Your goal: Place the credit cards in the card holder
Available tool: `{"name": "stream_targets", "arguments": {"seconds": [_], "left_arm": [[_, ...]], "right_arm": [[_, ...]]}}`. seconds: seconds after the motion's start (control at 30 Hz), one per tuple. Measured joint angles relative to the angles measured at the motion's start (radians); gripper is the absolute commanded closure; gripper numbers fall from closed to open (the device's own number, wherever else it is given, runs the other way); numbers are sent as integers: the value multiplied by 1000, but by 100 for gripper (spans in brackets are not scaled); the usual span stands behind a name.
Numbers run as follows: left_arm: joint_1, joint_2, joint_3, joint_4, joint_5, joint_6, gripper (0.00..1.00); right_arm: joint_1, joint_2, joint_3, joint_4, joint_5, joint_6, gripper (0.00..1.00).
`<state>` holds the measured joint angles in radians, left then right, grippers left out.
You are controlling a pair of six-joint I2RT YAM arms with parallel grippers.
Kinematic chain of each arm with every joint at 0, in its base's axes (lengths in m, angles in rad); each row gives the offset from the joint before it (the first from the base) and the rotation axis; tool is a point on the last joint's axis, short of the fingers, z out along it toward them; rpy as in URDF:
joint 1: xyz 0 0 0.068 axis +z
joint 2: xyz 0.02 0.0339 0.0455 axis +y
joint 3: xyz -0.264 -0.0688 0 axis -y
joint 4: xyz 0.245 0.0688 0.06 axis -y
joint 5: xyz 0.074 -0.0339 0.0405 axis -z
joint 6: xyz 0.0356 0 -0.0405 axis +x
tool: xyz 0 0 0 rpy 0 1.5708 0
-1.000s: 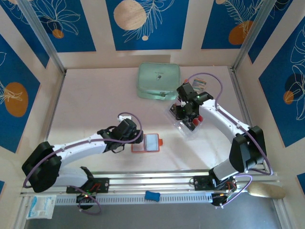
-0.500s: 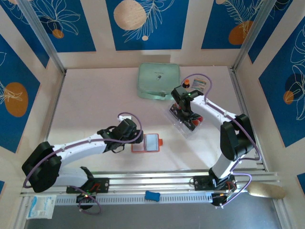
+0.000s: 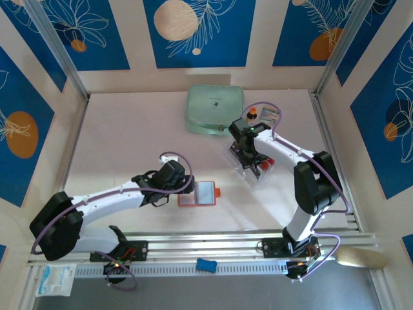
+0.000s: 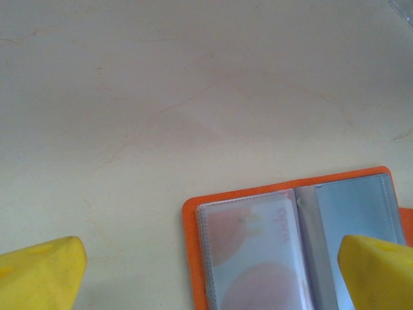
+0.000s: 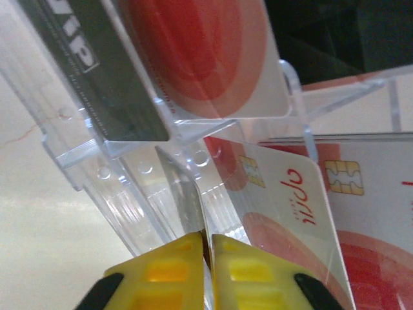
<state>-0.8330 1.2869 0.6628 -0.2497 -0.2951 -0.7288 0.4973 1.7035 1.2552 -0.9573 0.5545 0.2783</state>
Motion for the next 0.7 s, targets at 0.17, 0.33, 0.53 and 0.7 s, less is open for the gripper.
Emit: {"name": "stream_targets", "arguments": {"seconds": [0.17, 0.33, 0.53, 0.7], "left_arm": [[0, 0, 0, 0, 0, 0, 0], [0, -3, 0, -3, 0, 1, 0], [0, -10, 0, -14, -1, 6, 0], [0, -9, 1, -35, -1, 28, 0]], "right_arm": [[3, -46, -2, 5, -36, -22, 100], [13, -126, 4, -8, -60, -40, 100], [66, -219, 37, -24, -107, -31, 100], [106, -336, -12, 84, -264, 65, 100]]}}
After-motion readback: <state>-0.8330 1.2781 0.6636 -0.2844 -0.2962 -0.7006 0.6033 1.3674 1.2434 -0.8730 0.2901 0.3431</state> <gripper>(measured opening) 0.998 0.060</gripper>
